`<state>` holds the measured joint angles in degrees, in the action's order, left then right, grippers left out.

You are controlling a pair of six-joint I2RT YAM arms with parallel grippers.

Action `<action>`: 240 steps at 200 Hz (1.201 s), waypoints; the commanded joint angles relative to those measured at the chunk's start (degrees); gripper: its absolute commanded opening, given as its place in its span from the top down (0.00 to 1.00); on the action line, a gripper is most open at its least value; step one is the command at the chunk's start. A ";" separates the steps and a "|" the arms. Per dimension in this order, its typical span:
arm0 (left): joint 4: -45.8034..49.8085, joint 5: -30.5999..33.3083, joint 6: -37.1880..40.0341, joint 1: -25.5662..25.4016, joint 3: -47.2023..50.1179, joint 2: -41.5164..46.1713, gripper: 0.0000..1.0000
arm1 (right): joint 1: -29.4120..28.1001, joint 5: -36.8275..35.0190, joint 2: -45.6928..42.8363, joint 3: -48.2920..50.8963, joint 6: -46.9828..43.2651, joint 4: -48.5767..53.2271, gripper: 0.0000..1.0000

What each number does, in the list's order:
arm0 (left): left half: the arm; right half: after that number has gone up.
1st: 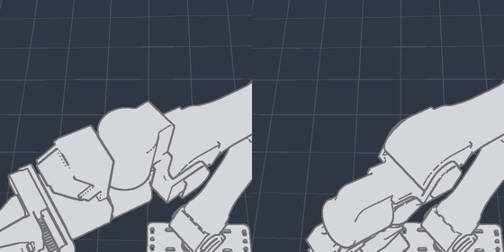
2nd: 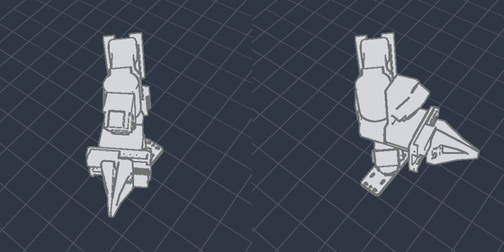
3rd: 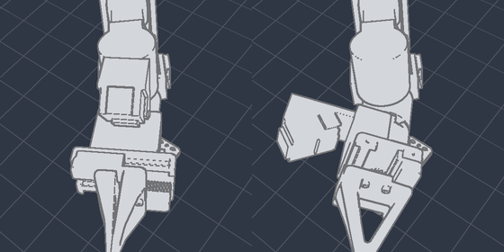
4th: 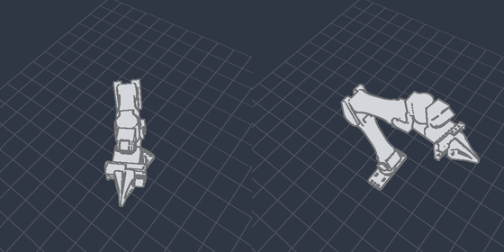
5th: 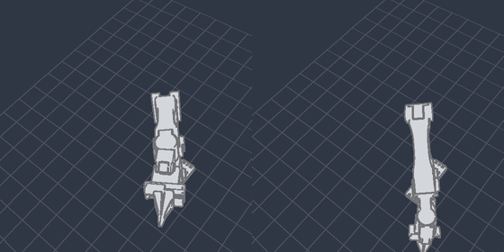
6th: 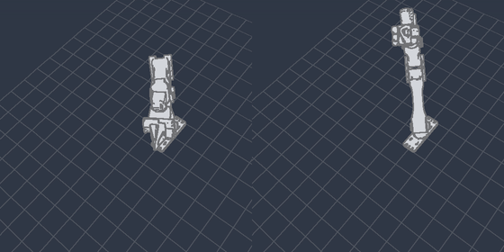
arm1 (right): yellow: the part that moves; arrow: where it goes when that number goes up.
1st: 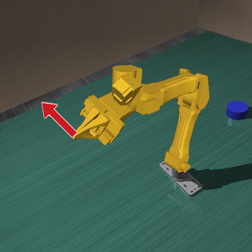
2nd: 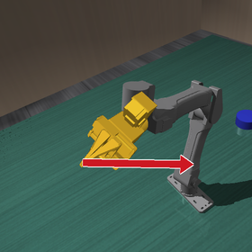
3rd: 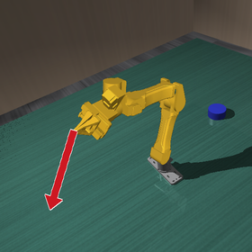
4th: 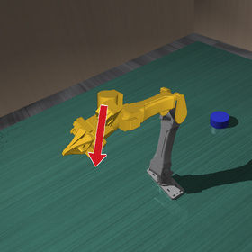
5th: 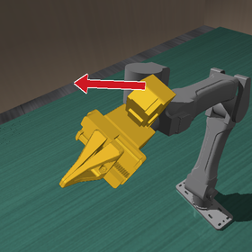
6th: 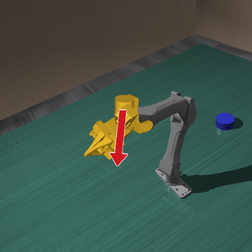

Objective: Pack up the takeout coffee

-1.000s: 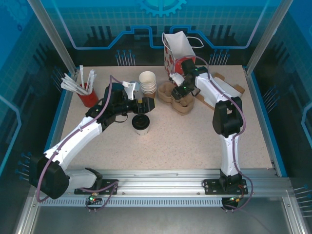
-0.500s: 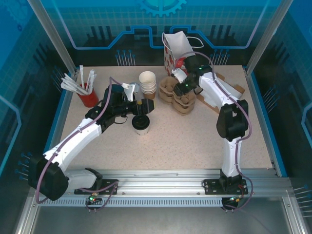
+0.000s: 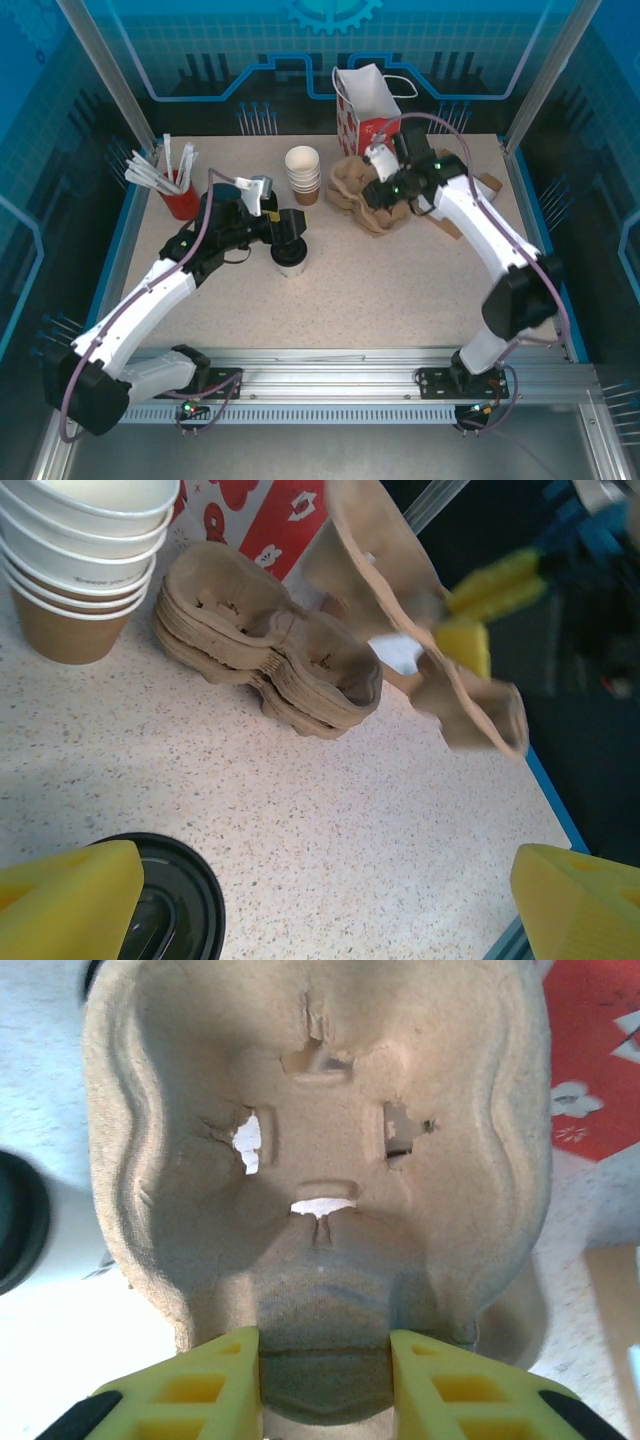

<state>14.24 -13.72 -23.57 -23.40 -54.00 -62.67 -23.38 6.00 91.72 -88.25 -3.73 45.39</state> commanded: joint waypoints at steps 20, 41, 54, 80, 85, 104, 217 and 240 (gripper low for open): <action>3.53 3.86 0.81 1.26 3.27 5.82 0.04 | -9.63 -6.14 -8.31 17.04 12.17 -5.27 0.66; 4.20 4.31 1.04 1.25 3.76 7.07 0.04 | -13.68 -10.18 -8.75 23.26 16.60 -9.30 0.65; 4.03 4.22 1.05 1.30 3.90 7.40 0.04 | -15.41 -12.21 -8.23 26.09 18.95 -12.09 0.65; 4.04 3.87 1.24 1.25 3.73 7.30 0.04 | -18.15 -13.78 -4.69 28.65 22.61 -16.38 0.65; 4.04 3.81 1.26 1.27 3.73 7.30 0.04 | -18.69 -14.40 -3.68 28.60 23.26 -16.67 0.65; 4.04 3.79 1.42 1.29 3.75 7.35 0.04 | -20.33 -16.43 -0.21 28.52 25.26 -17.82 0.65; 3.43 2.76 1.77 1.27 3.29 6.69 0.03 | -24.61 -19.17 2.39 22.85 26.38 -14.86 0.46; 2.70 2.05 1.25 1.28 2.61 6.39 0.04 | -23.64 -21.18 -2.23 19.49 23.57 -10.34 0.41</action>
<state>17.72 -10.72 -23.38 -22.48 -50.72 -56.16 -47.35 -12.21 95.24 -64.34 22.39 29.58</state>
